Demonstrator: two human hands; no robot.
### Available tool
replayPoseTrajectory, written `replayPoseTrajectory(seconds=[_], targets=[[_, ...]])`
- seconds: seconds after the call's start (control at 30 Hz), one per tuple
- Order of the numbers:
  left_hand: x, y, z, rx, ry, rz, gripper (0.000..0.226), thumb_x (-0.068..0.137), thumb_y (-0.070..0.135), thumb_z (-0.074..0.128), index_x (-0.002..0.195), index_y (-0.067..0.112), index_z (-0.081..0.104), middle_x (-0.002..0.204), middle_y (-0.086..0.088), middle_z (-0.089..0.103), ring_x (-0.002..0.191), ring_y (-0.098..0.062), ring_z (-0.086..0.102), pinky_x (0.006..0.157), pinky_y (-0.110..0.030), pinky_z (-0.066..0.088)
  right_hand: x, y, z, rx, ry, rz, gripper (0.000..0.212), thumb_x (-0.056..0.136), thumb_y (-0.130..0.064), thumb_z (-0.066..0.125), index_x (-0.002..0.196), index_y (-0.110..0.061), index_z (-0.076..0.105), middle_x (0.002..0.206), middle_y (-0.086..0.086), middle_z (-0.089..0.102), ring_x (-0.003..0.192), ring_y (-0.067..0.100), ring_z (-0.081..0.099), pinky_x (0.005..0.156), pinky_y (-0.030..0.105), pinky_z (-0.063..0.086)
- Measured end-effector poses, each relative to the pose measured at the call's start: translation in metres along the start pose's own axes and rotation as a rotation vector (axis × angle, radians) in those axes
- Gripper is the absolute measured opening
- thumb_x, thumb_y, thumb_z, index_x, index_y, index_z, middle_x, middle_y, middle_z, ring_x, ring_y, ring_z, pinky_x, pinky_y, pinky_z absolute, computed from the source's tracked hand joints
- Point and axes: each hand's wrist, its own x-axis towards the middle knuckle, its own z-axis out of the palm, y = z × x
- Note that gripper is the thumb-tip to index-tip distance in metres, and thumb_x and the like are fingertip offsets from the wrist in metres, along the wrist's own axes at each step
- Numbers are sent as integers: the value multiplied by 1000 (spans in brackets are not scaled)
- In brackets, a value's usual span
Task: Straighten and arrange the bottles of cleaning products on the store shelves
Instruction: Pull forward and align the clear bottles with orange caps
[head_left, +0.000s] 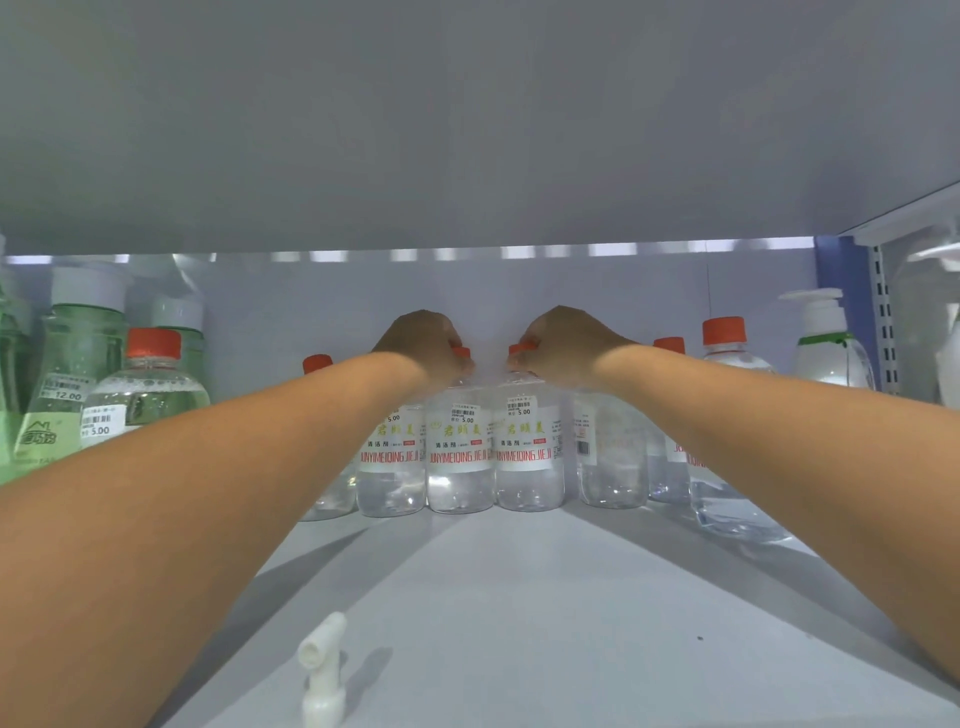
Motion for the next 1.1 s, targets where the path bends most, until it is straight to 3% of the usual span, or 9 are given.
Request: replayPoseTrajectory(seconds=[0.17, 0.47, 0.57, 0.67, 0.8, 0.87, 0.93, 1.0, 1.1], targets=[[-2, -2, -2, -37, -4, -5, 26, 95, 23, 70, 119, 14, 71, 116, -2, 69, 105, -23, 63, 91, -32, 50, 1, -2, 5, -27, 36, 37, 34, 101, -30, 57, 75, -8, 55, 72, 4, 51, 66, 18, 49, 56, 26, 34], [-1, -3, -2, -47, -60, -5, 30, 96, 24, 67, 124, 14, 67, 119, -3, 68, 109, -24, 64, 94, -33, 52, 0, 0, 8, 3, 36, 44, 33, 101, -34, 57, 99, -3, 69, 95, 9, 68, 85, 24, 61, 63, 25, 41], [-2, -4, -18, -55, -55, 21, 44, 96, 40, 66, 135, 23, 58, 129, 5, 62, 113, -20, 60, 93, -29, 45, -5, -1, 5, -53, 17, 24, 37, 101, -39, 58, 118, -7, 68, 118, 10, 70, 104, 27, 65, 84, 32, 50], [-14, -5, -56, -196, 45, -29, 44, 94, 48, 67, 132, 28, 59, 122, 8, 65, 104, -15, 66, 93, -29, 48, -25, -17, -30, -39, 101, -17, 47, 100, -47, 59, 135, -17, 60, 135, 1, 61, 120, 23, 60, 102, 33, 46], [-49, -9, -71, -215, -93, -48, 23, 89, 46, 74, 107, 32, 71, 96, 8, 77, 87, -12, 75, 78, -29, 58, -68, -28, -103, -199, 285, 107, 34, 99, -44, 56, 111, -16, 72, 120, 6, 72, 105, 31, 65, 86, 30, 49], [-68, -8, -67, -198, -184, 8, 20, 87, 45, 77, 103, 35, 72, 97, 7, 77, 88, -11, 75, 84, -33, 61, -105, -12, -118, -289, 321, 200, 38, 98, -49, 58, 113, -15, 70, 114, 11, 72, 97, 34, 66, 82, 33, 51], [-80, -4, -62, -252, -269, 52, 22, 89, 45, 75, 106, 32, 72, 100, 7, 77, 89, -9, 76, 90, -33, 61, -137, 10, -115, -258, 240, 353, 61, 91, -62, 64, 131, -15, 59, 128, 12, 64, 105, 36, 63, 86, 36, 55], [-88, 5, -57, -314, -349, 75, 26, 91, 45, 74, 111, 28, 70, 106, 7, 76, 90, -7, 76, 89, -31, 62, -151, 22, -103, -186, 7, 489, 78, 86, -69, 66, 140, -15, 51, 140, 12, 56, 103, 36, 67, 82, 41, 63], [-90, 22, -48, -360, -380, 110, 38, 91, 46, 74, 119, 23, 67, 114, 3, 74, 93, -10, 76, 89, -33, 62, -147, 21, -84, -105, -88, 499, 58, 92, -52, 71, 128, -12, 51, 143, 10, 54, 77, 31, 77, 64, 41, 64]])
